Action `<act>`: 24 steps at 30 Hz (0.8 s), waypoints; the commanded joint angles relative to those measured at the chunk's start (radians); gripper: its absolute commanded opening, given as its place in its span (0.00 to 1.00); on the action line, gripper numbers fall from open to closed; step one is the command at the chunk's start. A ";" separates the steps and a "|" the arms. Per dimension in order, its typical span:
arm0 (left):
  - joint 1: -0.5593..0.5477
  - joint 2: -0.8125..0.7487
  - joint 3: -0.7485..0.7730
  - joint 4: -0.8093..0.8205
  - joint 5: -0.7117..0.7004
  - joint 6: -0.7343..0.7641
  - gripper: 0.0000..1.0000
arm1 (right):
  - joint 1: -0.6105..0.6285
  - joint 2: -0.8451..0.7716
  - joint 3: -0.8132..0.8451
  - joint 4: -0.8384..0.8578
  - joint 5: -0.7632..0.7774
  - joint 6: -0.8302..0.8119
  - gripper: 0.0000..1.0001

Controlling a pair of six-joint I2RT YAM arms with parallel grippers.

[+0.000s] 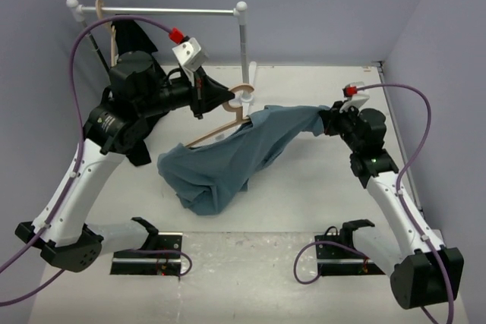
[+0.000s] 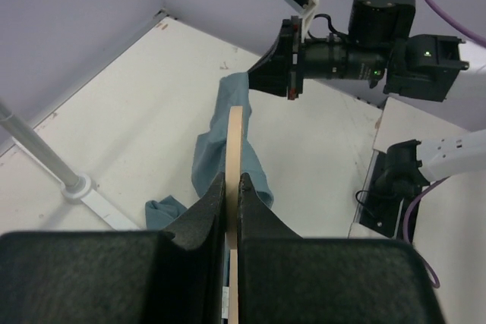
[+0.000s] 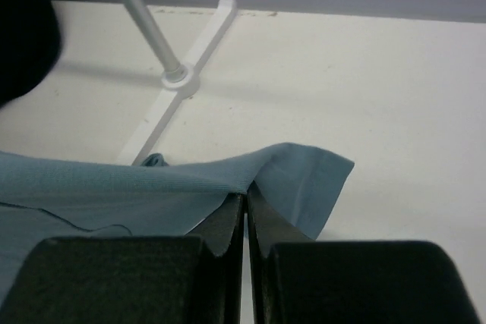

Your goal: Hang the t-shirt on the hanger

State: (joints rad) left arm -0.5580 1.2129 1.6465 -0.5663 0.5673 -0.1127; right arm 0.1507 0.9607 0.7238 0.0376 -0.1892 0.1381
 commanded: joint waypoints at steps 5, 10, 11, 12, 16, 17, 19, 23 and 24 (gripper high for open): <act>0.035 -0.058 0.059 0.019 -0.079 -0.025 0.00 | -0.144 0.011 0.051 -0.034 0.096 0.049 0.00; 0.041 -0.066 0.091 0.025 -0.081 -0.035 0.00 | -0.199 0.041 0.054 -0.067 0.083 0.056 0.00; 0.040 -0.066 0.095 0.025 -0.085 -0.036 0.00 | -0.207 0.044 0.054 -0.067 0.086 0.058 0.00; 0.039 -0.066 0.107 0.025 -0.088 -0.037 0.00 | -0.220 0.048 0.053 -0.067 0.086 0.066 0.00; 0.042 -0.060 0.157 0.023 -0.104 -0.048 0.00 | -0.232 0.052 0.060 -0.074 0.057 0.088 0.00; 0.043 -0.059 0.166 0.029 -0.112 -0.051 0.00 | -0.231 0.050 0.059 -0.074 0.062 0.090 0.00; 0.043 -0.059 0.188 0.040 -0.138 -0.058 0.00 | -0.234 0.049 0.057 -0.074 0.075 0.092 0.00; 0.042 -0.031 0.278 0.030 -0.183 -0.065 0.00 | -0.250 0.053 0.061 -0.073 0.065 0.100 0.00; 0.042 -0.015 0.314 0.018 -0.182 -0.066 0.00 | -0.252 0.049 0.064 -0.073 0.046 0.104 0.00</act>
State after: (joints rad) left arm -0.5303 1.1890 1.8007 -0.6169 0.4519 -0.1589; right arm -0.0689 1.0096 0.7413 -0.0292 -0.1540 0.2254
